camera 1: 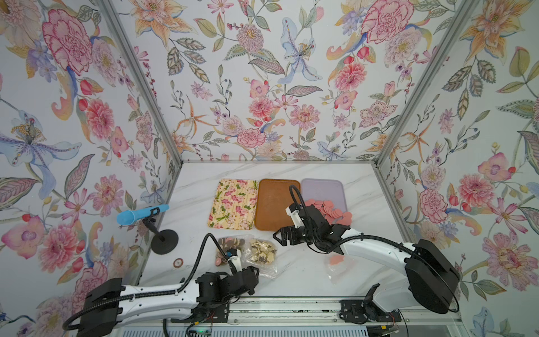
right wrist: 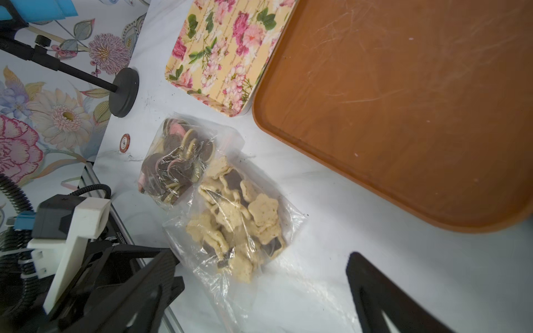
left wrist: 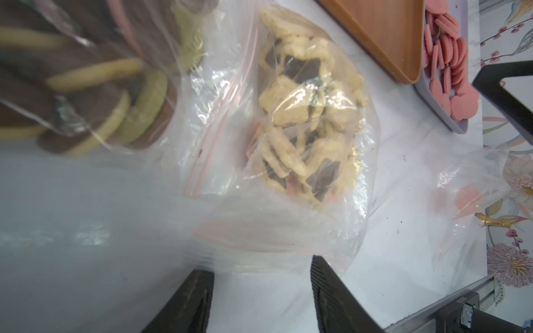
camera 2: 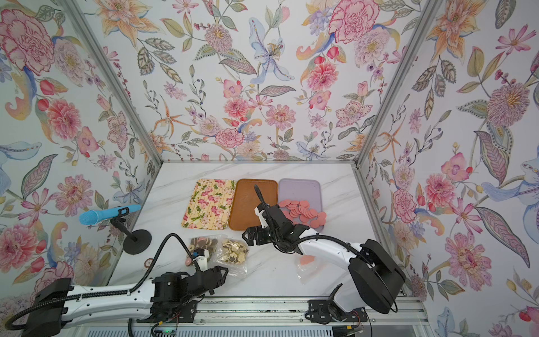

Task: Pour cookies out of the ziploc bag
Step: Open the ziploc bag at the center of the board.

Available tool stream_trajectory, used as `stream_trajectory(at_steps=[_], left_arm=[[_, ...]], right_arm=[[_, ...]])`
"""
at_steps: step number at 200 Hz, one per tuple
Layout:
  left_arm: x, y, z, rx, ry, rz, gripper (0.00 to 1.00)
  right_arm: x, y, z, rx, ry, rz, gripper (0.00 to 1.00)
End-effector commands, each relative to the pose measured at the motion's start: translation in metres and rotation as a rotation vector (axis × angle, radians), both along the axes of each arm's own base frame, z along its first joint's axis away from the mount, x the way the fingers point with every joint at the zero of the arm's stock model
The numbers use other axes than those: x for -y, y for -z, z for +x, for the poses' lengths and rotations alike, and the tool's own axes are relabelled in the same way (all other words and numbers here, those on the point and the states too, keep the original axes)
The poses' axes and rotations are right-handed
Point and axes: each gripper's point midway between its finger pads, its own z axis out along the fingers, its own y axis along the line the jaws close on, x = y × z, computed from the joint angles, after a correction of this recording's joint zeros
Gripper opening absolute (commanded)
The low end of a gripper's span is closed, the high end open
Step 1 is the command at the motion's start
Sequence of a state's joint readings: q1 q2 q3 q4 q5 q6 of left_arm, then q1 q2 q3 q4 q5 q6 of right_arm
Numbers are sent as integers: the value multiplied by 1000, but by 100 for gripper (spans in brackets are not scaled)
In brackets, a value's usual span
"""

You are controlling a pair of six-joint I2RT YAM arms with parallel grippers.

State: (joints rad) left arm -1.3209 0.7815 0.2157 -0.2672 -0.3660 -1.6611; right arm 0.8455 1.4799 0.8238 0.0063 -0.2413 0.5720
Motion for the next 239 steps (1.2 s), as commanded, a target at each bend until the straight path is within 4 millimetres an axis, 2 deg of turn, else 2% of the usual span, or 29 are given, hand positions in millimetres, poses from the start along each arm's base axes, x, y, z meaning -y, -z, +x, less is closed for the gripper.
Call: stream_trajectory(at_steps=[1,24,29,46,94,124,153,185,201,203,209,239], left_arm=[[-3,-7,11,69,-60,-39,55],[2,-14,14,93,-69,-74,54],[-5,-4,13,88,-70,-52,54],[-3,-4,14,95,-71,-68,54],[10,-9,15,123,-42,-125,48],[20,-26,21,180,-13,-127,35],[20,-33,24,209,-9,-108,21],[17,-37,26,233,-20,-106,0],[14,-38,27,244,-18,-92,0],[18,-47,28,251,-20,-109,0],[19,-52,29,259,-20,-113,0],[17,-62,33,293,-13,-86,0]], right_arm=[[-24,-13,7,39,-49,84,97],[-36,2,9,23,-74,94,96],[-39,5,9,21,-80,97,96],[-45,15,10,9,-98,99,96],[-58,23,10,-5,-136,130,96],[-59,28,8,-21,-147,134,95],[-60,32,5,-36,-157,146,95],[-56,31,3,-32,-152,147,94],[-50,26,4,-21,-142,146,94],[-49,26,4,-20,-142,146,94],[-46,25,4,-16,-136,144,94],[-31,13,4,13,-122,142,94]])
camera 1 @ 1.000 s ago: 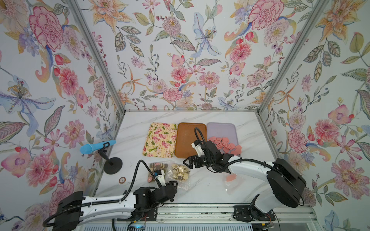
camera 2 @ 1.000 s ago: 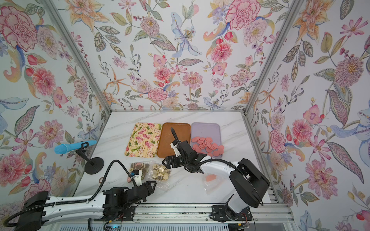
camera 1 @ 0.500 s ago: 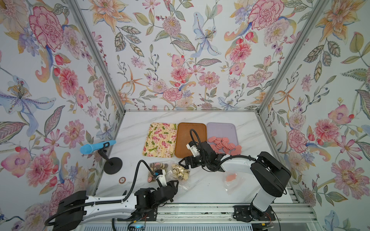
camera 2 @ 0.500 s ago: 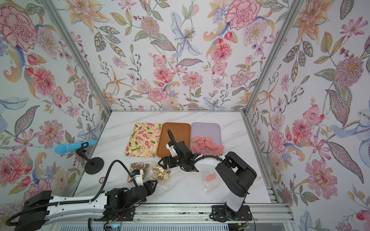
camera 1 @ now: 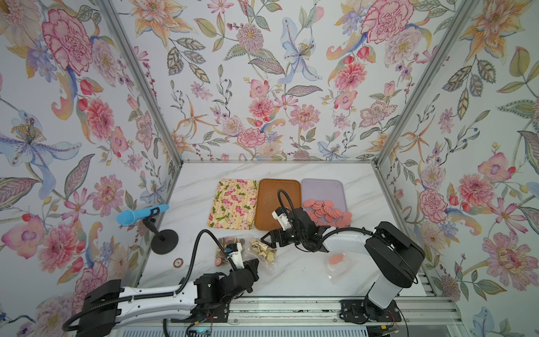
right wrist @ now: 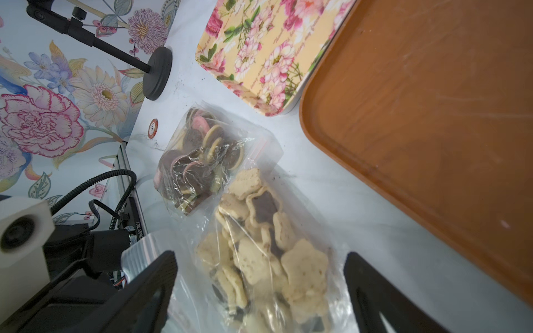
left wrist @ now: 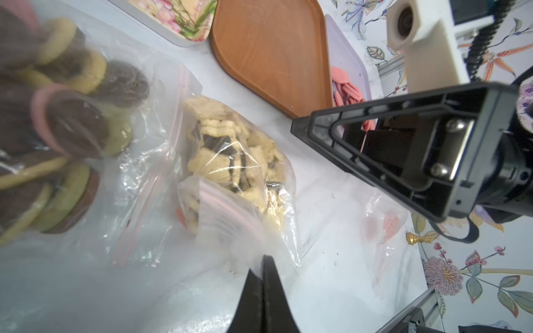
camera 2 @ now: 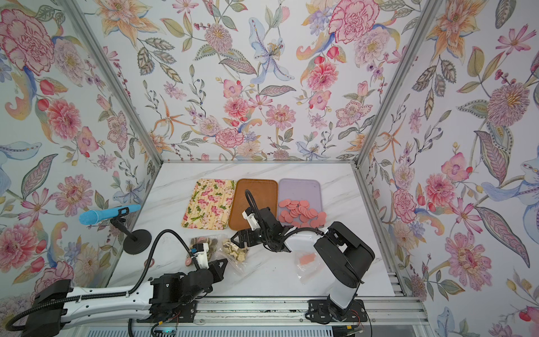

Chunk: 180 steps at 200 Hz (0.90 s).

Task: Pour cookies out of the ziploc bag
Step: Open the ziploc bag at the center of the board.

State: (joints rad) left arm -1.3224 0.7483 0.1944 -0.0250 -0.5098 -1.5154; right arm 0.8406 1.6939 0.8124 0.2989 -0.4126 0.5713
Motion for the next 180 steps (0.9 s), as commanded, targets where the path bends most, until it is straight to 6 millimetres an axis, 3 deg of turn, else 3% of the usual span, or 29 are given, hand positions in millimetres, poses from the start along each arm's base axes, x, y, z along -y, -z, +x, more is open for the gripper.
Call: stream_trajectory(at_steps=[1,63,95,145,180], left_arm=[[-2,-17,6,64,-10,42,0],[29,-68,17,169,214,162,0],[46,-83,25,153,356,217,0],[84,-89,26,124,536,313,0],[88,-82,39,125,552,342,0]], right_arm=[[10,-20,2,51,9,22,94],[52,-48,5,123,74,38,94],[77,-60,6,153,106,22,94],[114,-74,-3,201,166,10,95],[135,-73,-3,211,197,-14,95]])
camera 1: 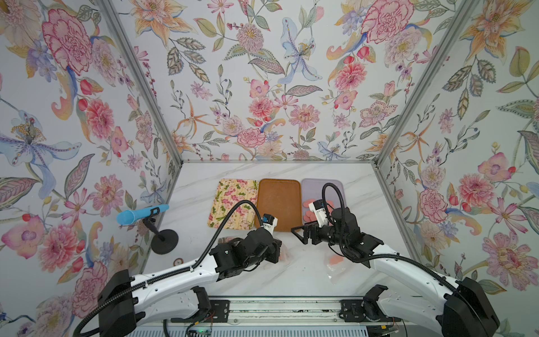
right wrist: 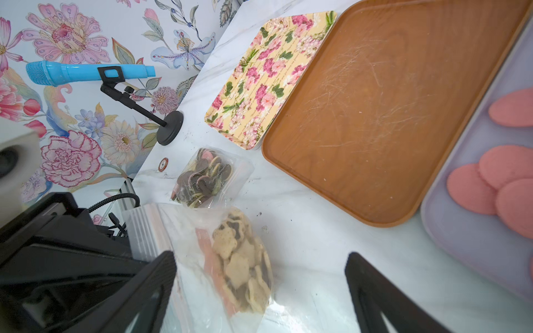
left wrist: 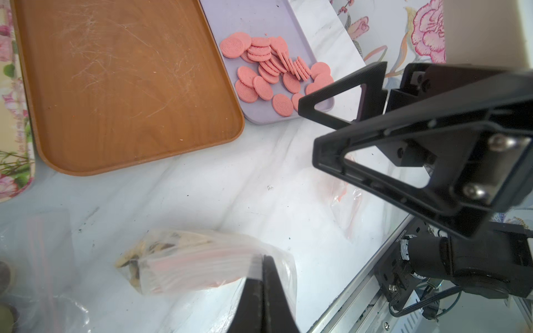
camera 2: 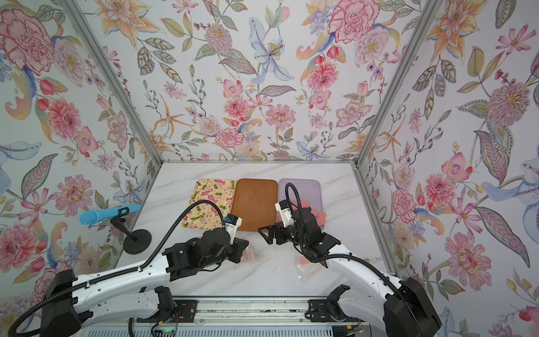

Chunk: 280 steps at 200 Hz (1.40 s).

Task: Pour cookies out of the ziploc bag
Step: Open the ziploc bag at the center of the board.

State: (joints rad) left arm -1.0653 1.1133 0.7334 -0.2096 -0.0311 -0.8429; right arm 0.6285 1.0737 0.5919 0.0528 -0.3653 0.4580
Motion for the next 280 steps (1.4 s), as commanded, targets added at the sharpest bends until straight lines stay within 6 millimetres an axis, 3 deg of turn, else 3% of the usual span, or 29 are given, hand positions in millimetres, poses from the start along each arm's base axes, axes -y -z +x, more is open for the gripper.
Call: stream_trajectory(at_steps=[1,39,56,83,108,159,191,212,252,269,280], left_arm=[[2,-2,6,18,56,28,0],[-20,30,26,-11,18,148,0],[-23,35,31,-14,15,179,0],[-15,17,37,19,31,162,0],[6,-11,30,34,103,60,0],[42,-42,5,25,239,-16,0],[52,-50,-7,0,268,-35,0],[44,-28,-5,-35,234,38,0],[13,58,8,-136,149,310,0],[6,70,13,-144,118,368,0],[4,68,18,-133,102,382,0]], right_arm=[[16,15,-6,-16,10,-59,95],[10,19,-16,14,-80,-53,95],[2,21,-20,21,-133,-34,94],[-11,22,-24,14,-198,-29,92],[-10,25,-17,8,-155,-54,92],[32,19,-4,34,44,-72,92],[44,10,-7,49,69,-66,92],[44,7,-10,63,51,-53,92],[37,15,-18,55,-12,-47,92],[34,16,-21,51,-35,-36,91],[31,16,-23,52,-58,-26,91]])
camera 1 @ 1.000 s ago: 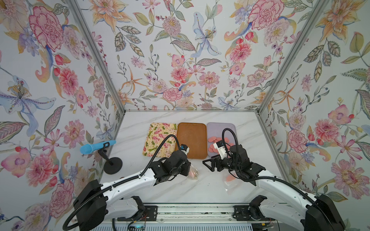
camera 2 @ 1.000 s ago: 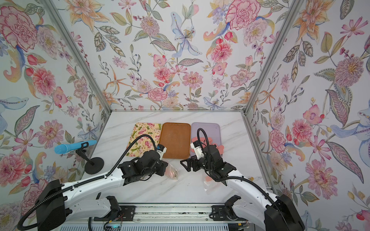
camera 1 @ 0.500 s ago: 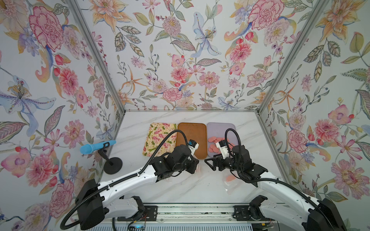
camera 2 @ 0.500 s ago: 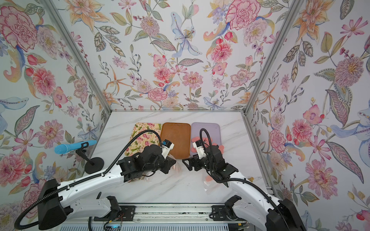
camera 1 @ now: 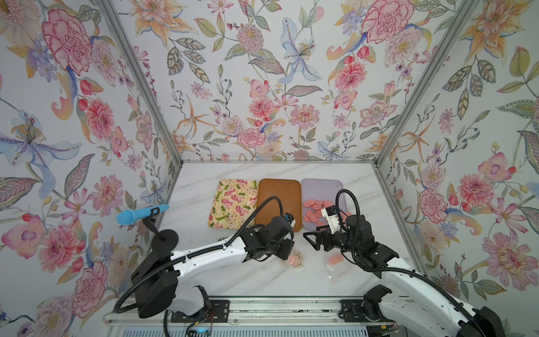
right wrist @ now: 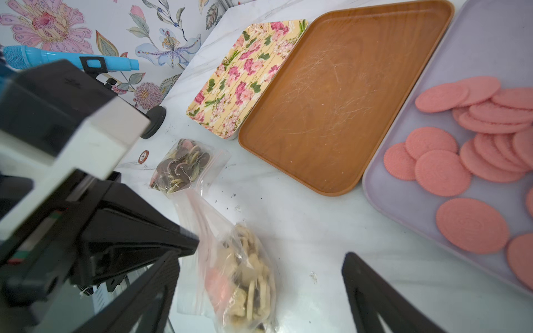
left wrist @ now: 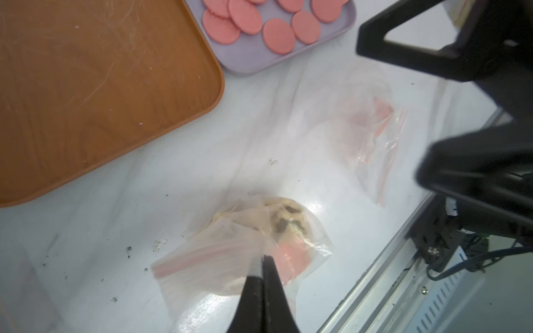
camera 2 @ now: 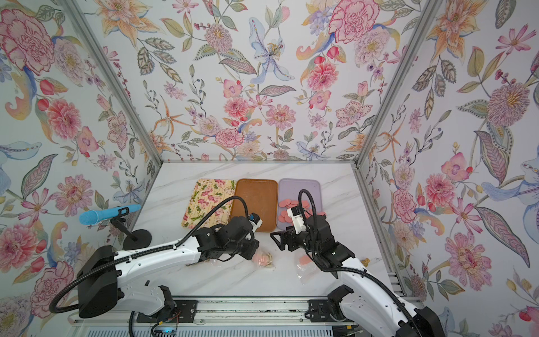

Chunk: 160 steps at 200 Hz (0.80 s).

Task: Pour cookies out of the ziploc bag
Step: Open the ziploc bag at the center of the board.

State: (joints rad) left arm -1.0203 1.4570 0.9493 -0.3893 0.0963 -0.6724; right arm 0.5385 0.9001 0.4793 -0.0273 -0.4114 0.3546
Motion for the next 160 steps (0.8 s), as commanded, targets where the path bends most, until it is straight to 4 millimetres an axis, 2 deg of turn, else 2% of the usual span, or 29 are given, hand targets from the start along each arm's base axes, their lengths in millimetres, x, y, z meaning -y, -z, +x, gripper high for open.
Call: stream_trajectory(at_steps=[1,25,58,84,124,160], left_arm=[[-21,9,11,26,-57,99,0],[-18,-8,22,58,-66,70,0],[-9,-25,24,74,-43,5,0],[1,-38,19,71,-3,-79,0],[9,-62,18,87,14,-145,0],[9,-59,20,83,16,-118,0]], right_arm=[[-6,3,-7,1,-62,12,91],[-18,5,-17,-4,-165,31,87],[-37,23,-30,8,-291,-19,84],[-47,29,-28,29,-323,-50,85],[-51,27,-20,63,-323,-59,86],[-63,28,-22,91,-360,-57,86]])
